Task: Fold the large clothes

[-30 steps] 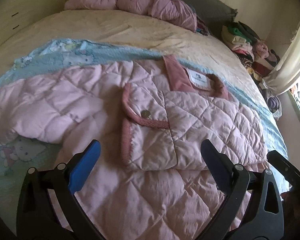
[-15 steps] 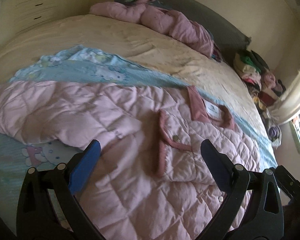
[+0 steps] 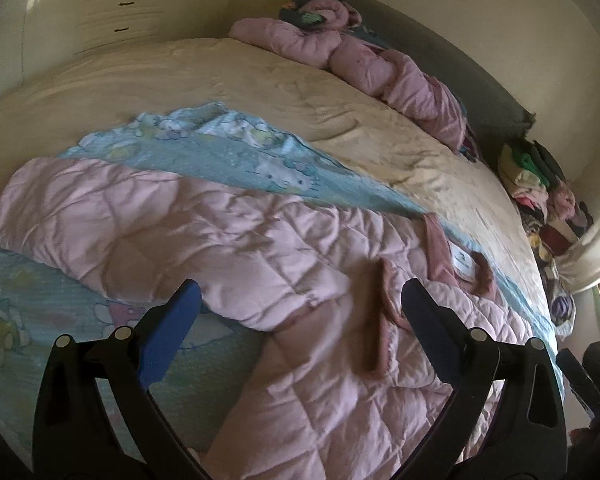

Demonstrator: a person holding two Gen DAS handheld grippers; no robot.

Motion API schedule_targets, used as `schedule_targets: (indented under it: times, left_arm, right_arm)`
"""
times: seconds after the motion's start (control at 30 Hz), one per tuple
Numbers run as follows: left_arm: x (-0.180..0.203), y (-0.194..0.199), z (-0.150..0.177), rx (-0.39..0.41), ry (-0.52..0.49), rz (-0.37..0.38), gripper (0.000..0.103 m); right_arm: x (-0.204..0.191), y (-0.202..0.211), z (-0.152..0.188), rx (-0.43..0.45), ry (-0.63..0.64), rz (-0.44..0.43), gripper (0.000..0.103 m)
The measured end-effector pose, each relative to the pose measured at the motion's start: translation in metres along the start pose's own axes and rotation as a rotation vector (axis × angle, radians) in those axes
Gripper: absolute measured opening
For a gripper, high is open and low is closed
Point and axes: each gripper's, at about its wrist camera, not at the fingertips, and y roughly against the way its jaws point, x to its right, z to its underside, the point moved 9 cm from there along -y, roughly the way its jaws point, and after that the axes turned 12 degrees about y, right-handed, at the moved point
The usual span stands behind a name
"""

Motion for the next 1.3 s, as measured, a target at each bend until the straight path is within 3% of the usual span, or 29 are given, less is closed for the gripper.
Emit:
schedule_targets:
  times: [0.77, 1.07, 1.3]
  left_arm:
    - [-0.097, 0.01, -0.038, 0.037, 0.245, -0.069, 0.094]
    - [-0.148, 0.008, -0.047, 0.041, 0.362, -0.123, 0.094]
    - [-0.196, -0.01, -0.046, 0.004, 0.472, -0.167, 0.094]
  right_arm:
    - [-0.09, -0.046, -0.023, -0.027, 0.143, -0.083, 0.099]
    - [-0.132, -0.08, -0.015, -0.076, 0.226, -0.137, 0.099]
    - [-0.165, -0.111, 0.013, -0.159, 0.292, -0.186, 0.099]
